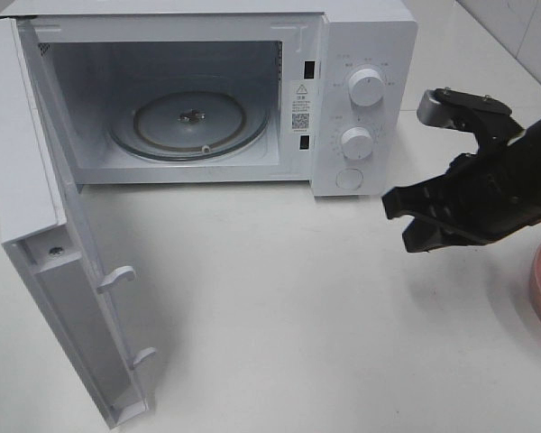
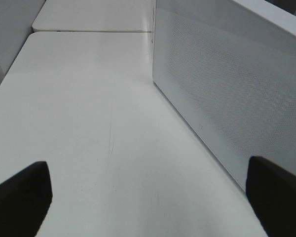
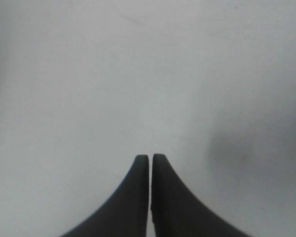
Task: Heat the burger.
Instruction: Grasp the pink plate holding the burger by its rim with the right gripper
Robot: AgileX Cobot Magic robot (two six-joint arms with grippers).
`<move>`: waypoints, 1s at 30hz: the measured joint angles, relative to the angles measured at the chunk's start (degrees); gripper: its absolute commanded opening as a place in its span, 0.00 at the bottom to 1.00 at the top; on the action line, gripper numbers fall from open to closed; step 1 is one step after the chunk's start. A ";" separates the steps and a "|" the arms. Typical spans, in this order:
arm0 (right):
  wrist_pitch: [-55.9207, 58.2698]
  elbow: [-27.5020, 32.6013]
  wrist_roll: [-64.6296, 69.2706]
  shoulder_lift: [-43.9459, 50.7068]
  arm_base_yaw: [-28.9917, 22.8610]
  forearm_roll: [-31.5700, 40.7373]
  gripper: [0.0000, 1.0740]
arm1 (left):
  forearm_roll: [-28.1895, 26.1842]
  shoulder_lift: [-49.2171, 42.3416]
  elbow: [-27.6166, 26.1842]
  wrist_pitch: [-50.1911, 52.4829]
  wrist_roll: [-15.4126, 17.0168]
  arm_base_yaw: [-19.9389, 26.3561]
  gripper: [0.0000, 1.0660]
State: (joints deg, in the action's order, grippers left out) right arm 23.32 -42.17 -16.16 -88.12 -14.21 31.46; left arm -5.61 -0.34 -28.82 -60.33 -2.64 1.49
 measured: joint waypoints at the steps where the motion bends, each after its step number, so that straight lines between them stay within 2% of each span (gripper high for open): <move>1: 0.00 0.00 0.00 0.00 0.00 0.00 0.03 | 0.00 0.00 0.00 0.00 0.00 0.00 0.94; 3: 6.88 0.00 -0.17 3.27 1.66 -9.17 0.04 | 0.00 0.00 0.00 0.00 0.00 0.00 0.94; 4: 6.88 0.00 -0.17 3.27 1.66 -9.17 0.04 | 0.00 0.00 0.00 0.00 0.00 0.00 0.94; 6: 11.00 0.00 1.15 5.56 1.83 -16.27 0.06 | 0.00 0.00 0.00 0.00 0.00 0.00 0.94; 7: 11.00 0.00 1.15 5.56 1.83 -16.27 0.06 | 0.00 0.00 0.00 0.00 0.00 0.00 0.94; 9: 14.38 0.00 4.30 7.33 1.83 -22.12 0.09 | 0.00 0.00 0.00 0.00 0.00 0.00 0.94; 12: 16.56 0.00 7.10 8.14 1.83 -25.44 0.10 | 0.00 0.00 0.00 0.00 0.00 0.00 0.94; 14: 18.74 0.00 10.08 8.77 2.75 -29.11 0.18 | 0.00 0.00 0.00 0.00 0.00 0.00 0.94; 15: 18.74 0.00 10.08 8.77 2.75 -29.11 0.18 | 0.00 0.00 0.00 0.00 0.00 0.00 0.94; 16: 18.96 0.00 10.54 8.88 3.44 -29.68 0.21 | 0.00 0.00 0.00 0.00 0.00 0.00 0.94; 17: 19.25 0.00 11.40 9.05 4.87 -30.54 0.30 | 0.00 0.00 0.00 0.00 0.00 0.00 0.94; 18: 19.25 0.00 11.40 9.05 4.87 -30.54 0.30 | 0.00 0.00 0.00 0.00 0.00 0.00 0.94; 19: 19.25 0.00 11.46 9.11 5.44 -30.77 0.35 | 0.00 0.00 0.00 0.00 0.00 0.00 0.94; 20: 19.25 0.00 11.52 9.11 6.65 -31.46 0.50 | 0.00 0.00 0.00 0.00 0.00 0.00 0.94; 21: 19.25 0.00 11.52 9.11 6.65 -31.46 0.50 | 0.00 0.00 0.00 0.00 0.00 0.00 0.94; 22: 19.25 0.00 11.52 9.11 7.10 -31.46 0.57 | 0.00 0.00 0.00 0.00 0.00 0.00 0.94; 23: 19.14 0.00 11.52 9.11 8.02 -32.31 0.74 | 0.00 0.00 0.00 0.00 0.00 0.00 0.94; 24: 19.14 0.00 11.52 9.11 8.02 -32.31 0.74 | 0.00 0.00 0.00 0.00 0.00 0.00 0.94; 26: 18.05 0.00 11.57 9.11 9.05 -33.23 0.92 | 0.00 0.00 0.00 0.00 0.00 0.00 0.94; 30: 16.62 0.00 11.92 9.11 9.74 -34.21 0.95 | 0.00 0.00 0.00 0.00 0.00 0.00 0.94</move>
State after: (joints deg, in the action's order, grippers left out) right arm 39.94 -42.17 -4.24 -79.01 -4.47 -2.75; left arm -5.61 -0.34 -28.82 -60.33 -2.64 1.49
